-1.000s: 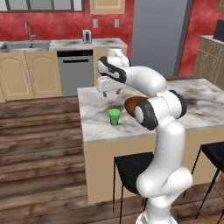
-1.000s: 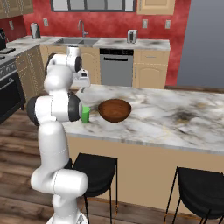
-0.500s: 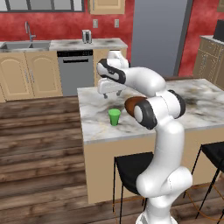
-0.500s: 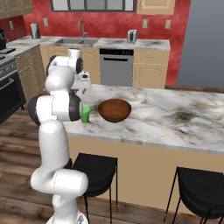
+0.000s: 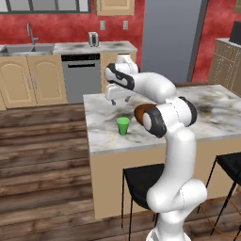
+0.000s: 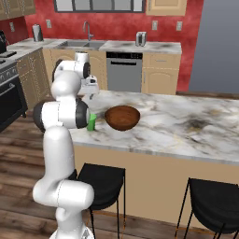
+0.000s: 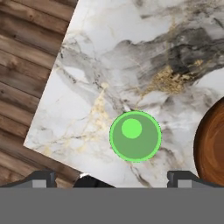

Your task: Place the cup inside the bowl on the dining table and move the bowl to any counter.

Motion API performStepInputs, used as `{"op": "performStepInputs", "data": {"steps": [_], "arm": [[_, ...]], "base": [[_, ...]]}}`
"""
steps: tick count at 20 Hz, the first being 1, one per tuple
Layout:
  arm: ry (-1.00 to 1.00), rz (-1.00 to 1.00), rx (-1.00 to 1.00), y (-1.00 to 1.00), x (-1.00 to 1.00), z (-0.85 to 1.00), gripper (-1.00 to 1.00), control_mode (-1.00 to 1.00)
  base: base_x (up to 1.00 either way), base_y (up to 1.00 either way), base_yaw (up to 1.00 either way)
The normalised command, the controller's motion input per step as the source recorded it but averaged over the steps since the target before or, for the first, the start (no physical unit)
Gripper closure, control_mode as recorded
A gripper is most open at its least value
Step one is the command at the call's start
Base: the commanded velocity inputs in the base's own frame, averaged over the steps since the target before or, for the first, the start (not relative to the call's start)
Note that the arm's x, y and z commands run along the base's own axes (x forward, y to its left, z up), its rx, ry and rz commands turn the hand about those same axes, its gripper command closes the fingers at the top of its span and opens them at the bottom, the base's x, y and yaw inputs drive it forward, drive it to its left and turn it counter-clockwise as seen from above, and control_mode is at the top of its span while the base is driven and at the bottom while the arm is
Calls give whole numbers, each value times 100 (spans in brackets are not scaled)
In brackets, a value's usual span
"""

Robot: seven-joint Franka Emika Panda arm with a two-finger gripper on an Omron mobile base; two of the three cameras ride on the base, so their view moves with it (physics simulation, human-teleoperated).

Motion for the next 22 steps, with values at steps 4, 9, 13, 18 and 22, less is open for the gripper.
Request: {"op": "performStepInputs", "data": {"steps": [4,9,13,18,22], "arm": [[0,1,0,0,36,-4,-100,-100],[0,1,0,0,20,0,-100,-100],[2,1,0,0,1,-2,-100,-100],[0,0,0,0,0,-21,-100,-100],[0,0,0,0,0,-29,-100,-100]], "base": [[0,0,0],[0,0,0],[0,0,0],[0,0,0],[0,0,0]]}}
